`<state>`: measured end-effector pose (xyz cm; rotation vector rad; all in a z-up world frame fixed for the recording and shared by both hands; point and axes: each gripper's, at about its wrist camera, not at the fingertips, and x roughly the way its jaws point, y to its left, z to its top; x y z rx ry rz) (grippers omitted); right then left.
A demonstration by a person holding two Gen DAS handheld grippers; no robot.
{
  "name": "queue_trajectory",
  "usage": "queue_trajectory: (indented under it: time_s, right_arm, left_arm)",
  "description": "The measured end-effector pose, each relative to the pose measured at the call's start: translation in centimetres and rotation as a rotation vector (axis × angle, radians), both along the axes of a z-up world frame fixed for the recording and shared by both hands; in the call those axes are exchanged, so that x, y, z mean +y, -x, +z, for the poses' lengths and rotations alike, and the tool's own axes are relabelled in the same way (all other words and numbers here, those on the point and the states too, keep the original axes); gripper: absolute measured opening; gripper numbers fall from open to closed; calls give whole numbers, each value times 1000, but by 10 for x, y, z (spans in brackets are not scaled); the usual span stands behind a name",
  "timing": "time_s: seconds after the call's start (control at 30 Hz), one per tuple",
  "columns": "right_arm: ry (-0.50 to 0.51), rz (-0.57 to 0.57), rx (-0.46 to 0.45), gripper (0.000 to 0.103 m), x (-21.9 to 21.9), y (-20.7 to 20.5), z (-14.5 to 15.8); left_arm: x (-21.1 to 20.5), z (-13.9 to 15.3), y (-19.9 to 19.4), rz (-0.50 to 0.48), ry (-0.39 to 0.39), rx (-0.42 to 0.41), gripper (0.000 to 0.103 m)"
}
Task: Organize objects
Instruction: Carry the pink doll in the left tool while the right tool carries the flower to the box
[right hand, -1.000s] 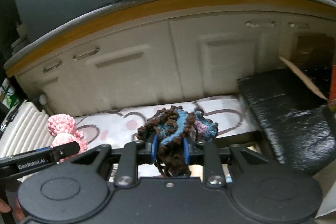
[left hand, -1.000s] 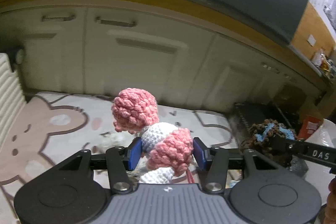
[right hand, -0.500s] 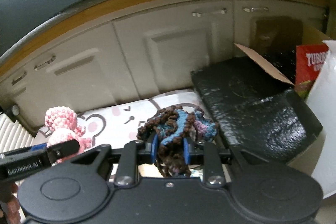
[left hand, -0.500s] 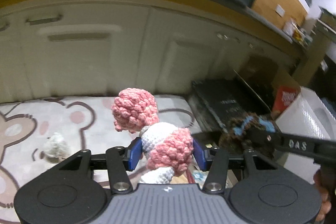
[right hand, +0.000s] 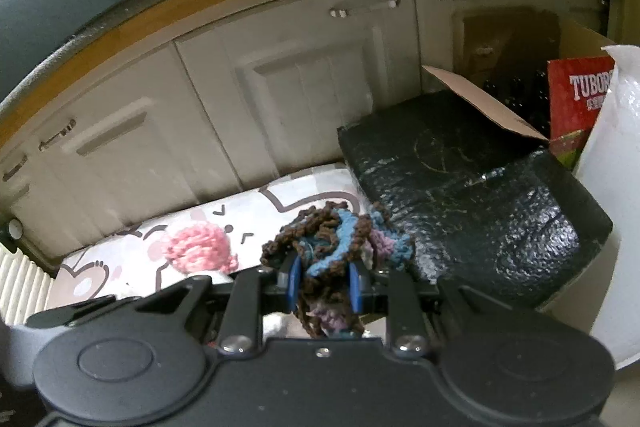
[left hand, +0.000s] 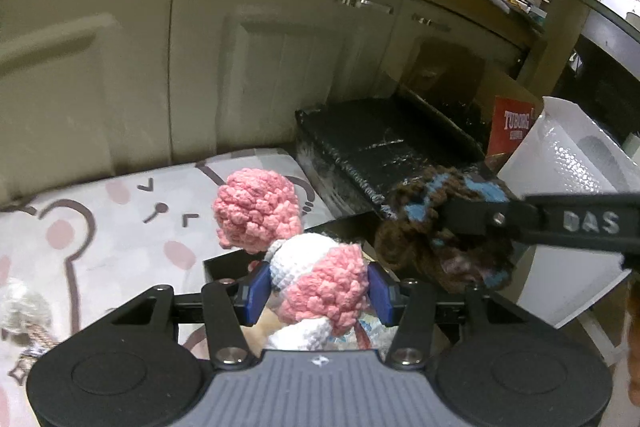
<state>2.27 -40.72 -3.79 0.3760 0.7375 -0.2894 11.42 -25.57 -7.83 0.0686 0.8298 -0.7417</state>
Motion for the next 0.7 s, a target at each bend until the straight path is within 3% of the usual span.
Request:
queue_trajectory:
  time_s: [0.13, 0.17, 0.23, 0.43, 0.5, 0.57, 0.7]
  right_arm:
    - [-4, -17, 34, 25, -7, -2, -8]
    - [-5, -21, 39, 25, -9, -2, -9]
    - [-11, -30, 50, 25, -13, -3, -13]
    - [-19, -25, 92, 26, -19, -7, -28]
    - [-45, -2, 114, 31, -19, -10, -35]
    - [-49, 12, 141, 43, -15, -12, -42]
    - [15, -3, 171, 57, -12, -12, -43]
  left_arm:
    - [-8, -14, -10, 17, 20, 29, 56]
    - [-10, -18, -12, 23, 26, 38, 74]
    - [-12, -23, -14, 44, 19, 37, 91]
    - [-8, -27, -16, 26, -41, 33, 89]
    - [-6, -27, -16, 24, -52, 40, 87]
    - [-6, -27, -15, 18, -69, 40, 85]
    - [-6, -26, -11, -5, -102, 40, 85]
